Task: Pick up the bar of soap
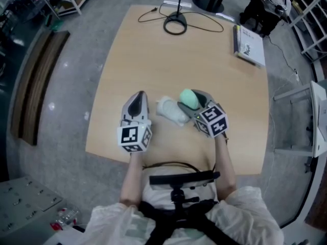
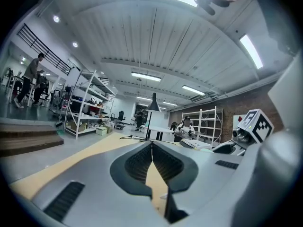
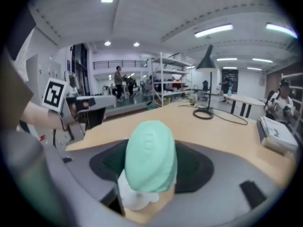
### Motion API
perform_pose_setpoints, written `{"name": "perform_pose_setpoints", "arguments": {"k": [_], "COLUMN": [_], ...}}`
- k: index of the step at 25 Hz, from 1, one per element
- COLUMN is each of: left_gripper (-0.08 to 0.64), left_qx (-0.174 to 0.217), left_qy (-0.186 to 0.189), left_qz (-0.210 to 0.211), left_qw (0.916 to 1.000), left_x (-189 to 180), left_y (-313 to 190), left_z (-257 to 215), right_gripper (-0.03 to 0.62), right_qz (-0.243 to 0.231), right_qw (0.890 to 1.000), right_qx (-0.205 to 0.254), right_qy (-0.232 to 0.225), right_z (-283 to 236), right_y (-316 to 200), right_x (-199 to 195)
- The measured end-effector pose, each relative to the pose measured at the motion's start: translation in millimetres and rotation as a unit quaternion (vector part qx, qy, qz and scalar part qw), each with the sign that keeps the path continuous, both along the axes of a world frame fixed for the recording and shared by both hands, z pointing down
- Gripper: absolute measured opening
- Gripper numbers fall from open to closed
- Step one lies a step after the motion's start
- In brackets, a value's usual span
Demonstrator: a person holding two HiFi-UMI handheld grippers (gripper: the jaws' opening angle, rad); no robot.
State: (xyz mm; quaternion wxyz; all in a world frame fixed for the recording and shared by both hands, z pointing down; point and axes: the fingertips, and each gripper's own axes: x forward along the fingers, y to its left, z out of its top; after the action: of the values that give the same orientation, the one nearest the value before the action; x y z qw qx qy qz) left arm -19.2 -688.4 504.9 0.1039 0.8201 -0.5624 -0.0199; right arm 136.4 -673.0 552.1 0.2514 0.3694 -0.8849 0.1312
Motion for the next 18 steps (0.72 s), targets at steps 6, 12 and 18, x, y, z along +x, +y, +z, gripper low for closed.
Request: {"name": "perform_pose_setpoints", "arguments": {"k": [6, 12, 18], "left_gripper": [0.012, 0.012, 0.013], "left_qx": [0.001, 0.013, 0.008], "left_qy": [0.022, 0.023, 0.042], "left_qz": [0.01, 0.025, 0.033], "left_qw": [0.9997, 0.9993, 0.9985], "left_x": [10, 27, 43], "left_y": [6, 23, 47], "left_z": [-5, -20, -24], "right_gripper": [0.298, 0.298, 0.298], "right_qz": [0.09, 0.168, 0.235], "right_qw": [0.989, 0.973, 0.958], "right_qx": [0.065, 0.081, 0.089], "right_qy": [-0.098, -0.135, -0.139], "right_z": [-53, -74, -76], "right_y": [1, 19, 48], "right_x": [26, 54, 89]}}
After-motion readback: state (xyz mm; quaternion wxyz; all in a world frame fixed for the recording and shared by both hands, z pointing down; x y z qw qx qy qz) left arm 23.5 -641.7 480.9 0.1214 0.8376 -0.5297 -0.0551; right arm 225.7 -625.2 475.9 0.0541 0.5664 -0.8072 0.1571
